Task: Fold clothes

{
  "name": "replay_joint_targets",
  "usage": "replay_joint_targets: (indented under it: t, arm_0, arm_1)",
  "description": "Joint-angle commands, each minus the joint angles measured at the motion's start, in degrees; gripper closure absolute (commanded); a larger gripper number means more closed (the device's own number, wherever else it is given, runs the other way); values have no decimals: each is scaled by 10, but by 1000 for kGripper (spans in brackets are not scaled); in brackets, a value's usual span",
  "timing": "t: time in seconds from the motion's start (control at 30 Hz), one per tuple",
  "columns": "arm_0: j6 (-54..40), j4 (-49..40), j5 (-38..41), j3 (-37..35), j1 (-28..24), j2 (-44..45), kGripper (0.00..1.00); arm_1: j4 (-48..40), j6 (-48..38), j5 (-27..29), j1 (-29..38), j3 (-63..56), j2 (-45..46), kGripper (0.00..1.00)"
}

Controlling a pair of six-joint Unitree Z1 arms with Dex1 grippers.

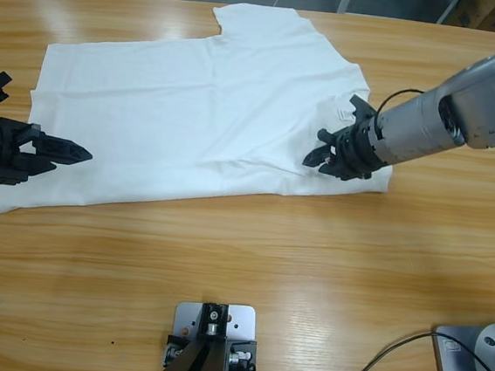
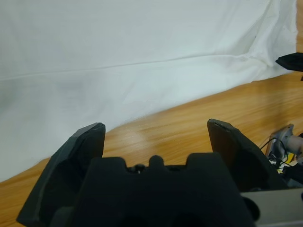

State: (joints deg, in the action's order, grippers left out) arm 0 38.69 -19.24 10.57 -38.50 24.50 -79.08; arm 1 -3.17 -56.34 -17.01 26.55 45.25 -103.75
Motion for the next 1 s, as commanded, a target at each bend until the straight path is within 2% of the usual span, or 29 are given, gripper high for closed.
replay_joint_targets:
  t: [0.03,0.33,0.4,0.43,0.47,0.67,0.83,1.0]
  arm_0:
    - [8,-2,9,16,5,-9,174]
    - [9,-2,9,19,5,-11,174]
    - [9,-1,9,19,5,-11,174]
    - [9,-1,9,19,5,-12,174]
    - [9,-1,9,19,5,-12,174]
    - [9,0,9,20,7,-14,174]
    - [10,0,9,27,7,-9,174]
    - [10,1,9,29,7,-11,174]
  arm_1:
    - [-54,-27,-1,6,-17,-42,644]
    - [-71,-35,-12,6,-16,-64,655]
    - [-75,-35,-14,6,-16,-65,786]
    - [-77,-35,-15,6,-16,-64,929]
    - [-78,-35,-15,6,-16,-60,1000]
    - [-70,-34,-11,6,-17,-20,1000]
    - [-27,-65,-14,12,-16,46,1000]
    - [6,-130,-6,76,-16,76,1000]
